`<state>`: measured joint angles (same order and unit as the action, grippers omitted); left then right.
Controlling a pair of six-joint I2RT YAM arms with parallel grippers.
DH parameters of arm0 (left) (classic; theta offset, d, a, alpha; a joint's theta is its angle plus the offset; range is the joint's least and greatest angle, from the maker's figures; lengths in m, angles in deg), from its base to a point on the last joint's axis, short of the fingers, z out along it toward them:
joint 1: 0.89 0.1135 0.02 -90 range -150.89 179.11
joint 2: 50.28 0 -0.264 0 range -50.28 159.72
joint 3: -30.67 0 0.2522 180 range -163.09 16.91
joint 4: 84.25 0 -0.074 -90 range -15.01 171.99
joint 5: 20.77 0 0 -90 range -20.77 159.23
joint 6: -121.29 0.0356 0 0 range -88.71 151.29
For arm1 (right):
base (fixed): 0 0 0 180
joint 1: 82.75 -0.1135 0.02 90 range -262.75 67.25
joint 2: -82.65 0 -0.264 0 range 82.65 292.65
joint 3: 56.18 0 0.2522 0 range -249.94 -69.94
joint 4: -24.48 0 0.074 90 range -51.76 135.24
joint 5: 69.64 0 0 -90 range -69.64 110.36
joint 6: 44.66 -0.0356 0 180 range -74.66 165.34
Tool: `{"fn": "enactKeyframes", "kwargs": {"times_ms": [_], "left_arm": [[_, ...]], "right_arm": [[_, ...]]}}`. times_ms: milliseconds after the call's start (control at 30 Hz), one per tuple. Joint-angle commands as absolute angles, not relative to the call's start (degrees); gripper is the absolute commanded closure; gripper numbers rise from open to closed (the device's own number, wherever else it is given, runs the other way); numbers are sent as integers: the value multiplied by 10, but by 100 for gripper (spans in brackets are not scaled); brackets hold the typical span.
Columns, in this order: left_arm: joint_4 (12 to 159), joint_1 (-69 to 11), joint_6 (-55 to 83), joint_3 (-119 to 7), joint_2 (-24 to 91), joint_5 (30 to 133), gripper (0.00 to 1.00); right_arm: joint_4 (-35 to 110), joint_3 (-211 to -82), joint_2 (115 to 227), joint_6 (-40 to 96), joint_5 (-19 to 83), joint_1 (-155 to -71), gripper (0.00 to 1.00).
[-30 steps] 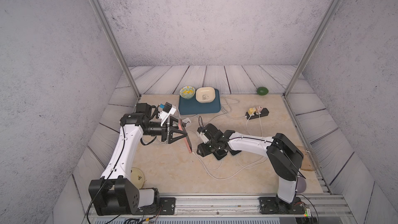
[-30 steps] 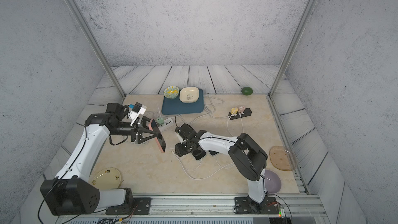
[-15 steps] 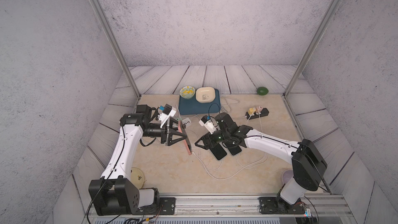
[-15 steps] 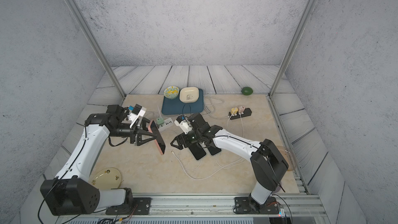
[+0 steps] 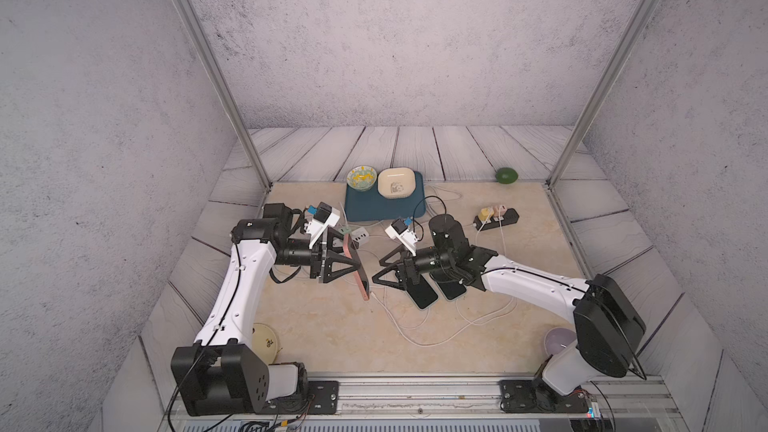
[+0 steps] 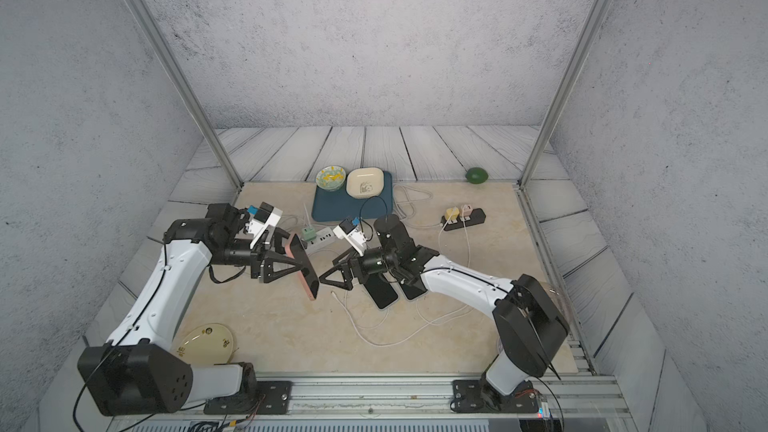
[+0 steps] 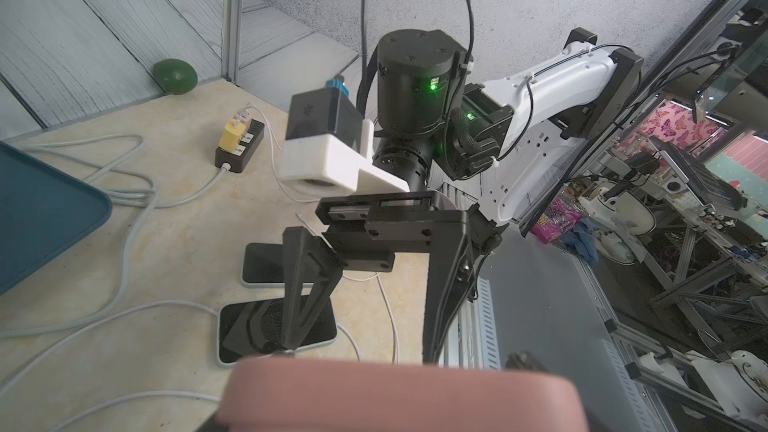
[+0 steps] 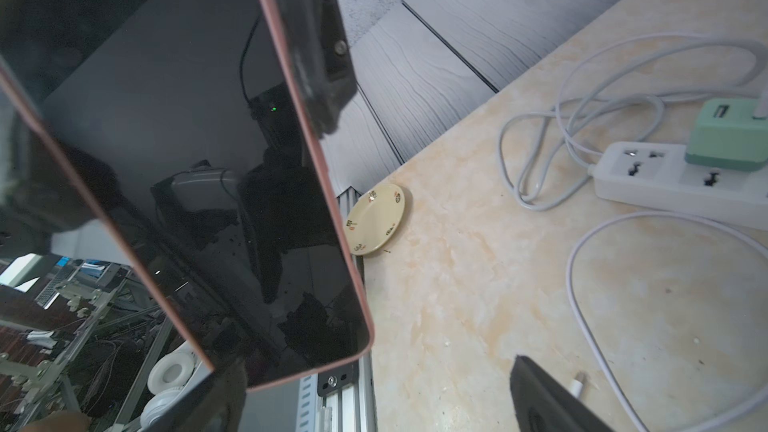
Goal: Unplug the charging cable from the phone
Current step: Place the phone at the center of the board.
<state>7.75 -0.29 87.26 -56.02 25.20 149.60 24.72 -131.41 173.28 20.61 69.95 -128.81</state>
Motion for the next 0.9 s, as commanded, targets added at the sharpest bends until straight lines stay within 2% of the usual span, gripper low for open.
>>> {"fn": "enactKeyframes", "kwargs": {"times_ms": [0,367,867], "left_arm": [[61,1,882,-569,247,1529,83],[57,0,885,-567,245,1529,83],[43,0,903,-567,242,1532,83]], "right_arm": [[180,-1306,1714,187,734,-1294,1],[216,-1340,1726,247,728,-1330,1],[233,-1378,1762,262,702,-1350,1]]}}
